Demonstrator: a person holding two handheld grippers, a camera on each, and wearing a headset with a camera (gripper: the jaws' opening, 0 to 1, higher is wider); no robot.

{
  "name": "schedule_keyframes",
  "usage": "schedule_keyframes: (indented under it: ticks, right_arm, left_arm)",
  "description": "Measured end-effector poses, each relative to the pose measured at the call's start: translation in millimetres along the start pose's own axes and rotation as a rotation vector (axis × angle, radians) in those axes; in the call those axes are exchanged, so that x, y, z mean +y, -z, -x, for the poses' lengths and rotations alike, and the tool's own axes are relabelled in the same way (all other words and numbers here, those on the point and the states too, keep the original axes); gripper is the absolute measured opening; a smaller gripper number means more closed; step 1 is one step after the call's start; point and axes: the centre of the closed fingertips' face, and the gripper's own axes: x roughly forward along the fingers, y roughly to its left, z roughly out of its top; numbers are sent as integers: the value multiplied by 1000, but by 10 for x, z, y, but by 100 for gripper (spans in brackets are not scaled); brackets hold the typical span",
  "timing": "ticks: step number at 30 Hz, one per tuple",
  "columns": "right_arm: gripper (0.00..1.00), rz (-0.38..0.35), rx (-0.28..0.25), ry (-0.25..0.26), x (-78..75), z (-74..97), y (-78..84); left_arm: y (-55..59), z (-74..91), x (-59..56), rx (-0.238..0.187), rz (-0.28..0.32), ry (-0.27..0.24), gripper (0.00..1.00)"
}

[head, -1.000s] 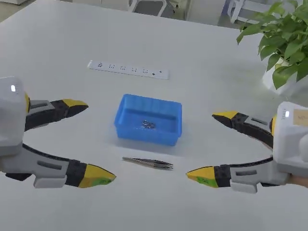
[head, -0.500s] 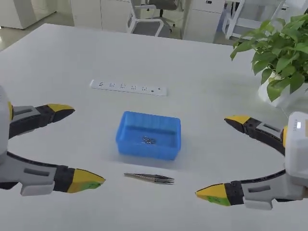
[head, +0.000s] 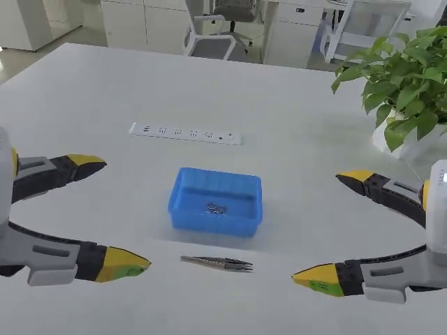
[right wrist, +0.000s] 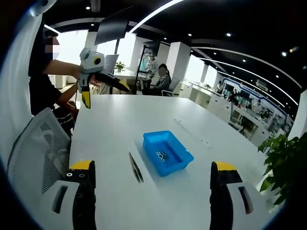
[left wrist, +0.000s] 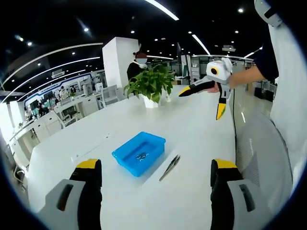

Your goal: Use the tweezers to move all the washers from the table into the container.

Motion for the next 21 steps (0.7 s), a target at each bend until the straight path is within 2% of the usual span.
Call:
schedule_keyframes:
  ticks: [3, 8, 11, 13, 17, 21]
  right_arm:
    - [100, -31, -17, 13, -36, 20, -30]
    - [100, -37, -17, 17, -37, 53, -33]
    - [100, -74, -21, 13, -26, 72, -31]
    - [100, -70, -11, 10, -22, 83, -7]
    - [100, -68, -3, -1, 8, 109, 21]
    - [100, -67, -5, -1, 22, 135, 16]
  left_arm:
    - [-19, 11, -4, 3, -10, -3, 100]
    - [-44, 42, 12, 6, -18, -15, 100]
    - [-83, 60, -8, 4, -18, -18, 100]
    - [-127, 65, -21, -7, -35, -22, 100]
    - [-136, 60, -39, 4, -46, -18, 100]
    - [-160, 68, -53, 6, -32, -18, 100]
